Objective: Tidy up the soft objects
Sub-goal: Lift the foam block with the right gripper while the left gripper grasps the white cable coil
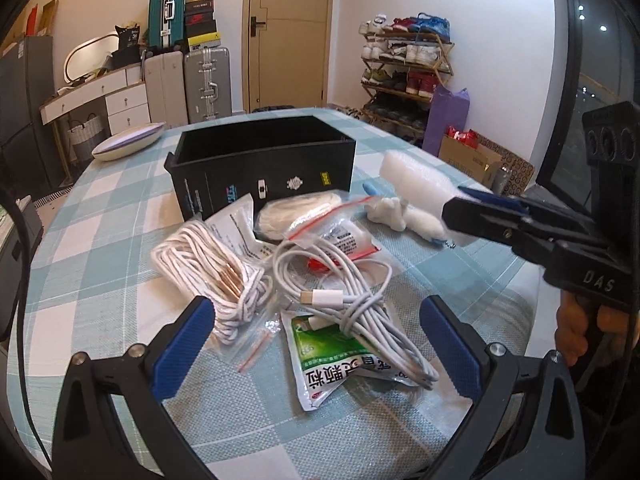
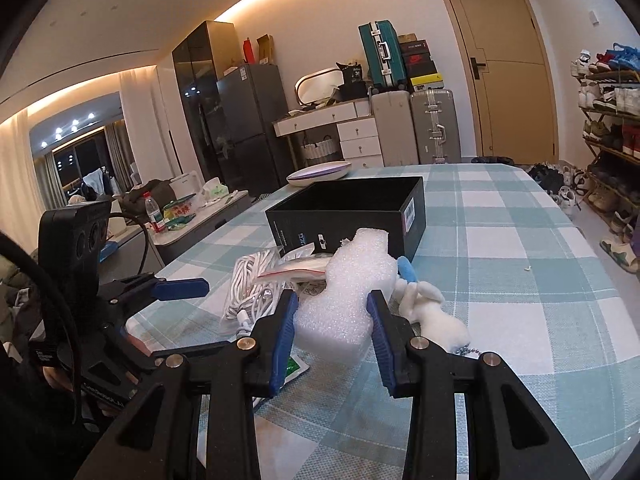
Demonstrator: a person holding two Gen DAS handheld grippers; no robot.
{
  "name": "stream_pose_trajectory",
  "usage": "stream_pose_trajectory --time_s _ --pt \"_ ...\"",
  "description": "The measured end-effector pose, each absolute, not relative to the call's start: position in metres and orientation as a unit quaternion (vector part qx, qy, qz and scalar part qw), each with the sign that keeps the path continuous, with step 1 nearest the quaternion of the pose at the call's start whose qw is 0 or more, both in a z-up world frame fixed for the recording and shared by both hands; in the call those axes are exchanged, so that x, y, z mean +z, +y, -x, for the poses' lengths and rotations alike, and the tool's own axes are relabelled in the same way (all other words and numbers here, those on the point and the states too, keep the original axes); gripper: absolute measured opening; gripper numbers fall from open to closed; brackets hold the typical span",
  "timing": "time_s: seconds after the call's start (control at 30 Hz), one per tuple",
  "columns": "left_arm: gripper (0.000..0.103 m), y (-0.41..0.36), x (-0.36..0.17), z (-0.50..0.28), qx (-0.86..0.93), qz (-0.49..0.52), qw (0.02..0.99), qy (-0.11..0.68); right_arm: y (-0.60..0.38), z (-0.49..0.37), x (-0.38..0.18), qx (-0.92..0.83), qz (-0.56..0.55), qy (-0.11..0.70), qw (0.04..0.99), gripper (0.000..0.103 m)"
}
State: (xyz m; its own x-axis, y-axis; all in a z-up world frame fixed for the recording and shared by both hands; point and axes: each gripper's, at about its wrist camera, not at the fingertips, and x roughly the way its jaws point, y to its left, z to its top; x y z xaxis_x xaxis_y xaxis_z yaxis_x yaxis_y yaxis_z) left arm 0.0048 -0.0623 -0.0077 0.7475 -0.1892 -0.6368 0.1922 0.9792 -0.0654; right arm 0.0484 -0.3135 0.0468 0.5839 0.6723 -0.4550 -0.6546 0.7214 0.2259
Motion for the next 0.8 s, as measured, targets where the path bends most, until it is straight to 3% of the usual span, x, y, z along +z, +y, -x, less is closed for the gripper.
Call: stream_pose_trajectory --time_s 0.07,0.2,0.3,0.43,0.57,0.8 --pt "0.094 -0.064 -0.010 -0.007 -0.107 -0.001 0.931 0.348 -0.314 -0.049 0.047 0.373 -0.018 0.264 0.889 0.036" --pt "0.090 -0.069 -0.010 -0.008 -0.126 -0.001 0.928 0.351 -0.317 -0.051 0.045 0.371 -0.021 0.267 0.889 0.036" --pt "0.077 -0.076 -0.013 -0.011 -0.137 -0.013 0.924 0.356 -0.317 -0.050 0.045 0.371 -0.021 0.267 0.889 0.036" --pt "0.048 -0.082 -0.019 -0.010 -0.145 -0.026 0.917 0.370 -0.316 -0.049 0.044 0.371 -0.020 0.269 0.889 0.036" --pt "0.038 -0.082 -0.015 -0.004 -0.153 -0.024 0.919 0.363 -0.316 -0.048 0.044 0.371 -0.019 0.269 0.888 0.036" --pt "0.033 -0.074 -0.008 0.001 -0.162 -0.004 0.921 0.355 -0.318 -0.047 0.045 0.371 -0.021 0.264 0.890 0.036"
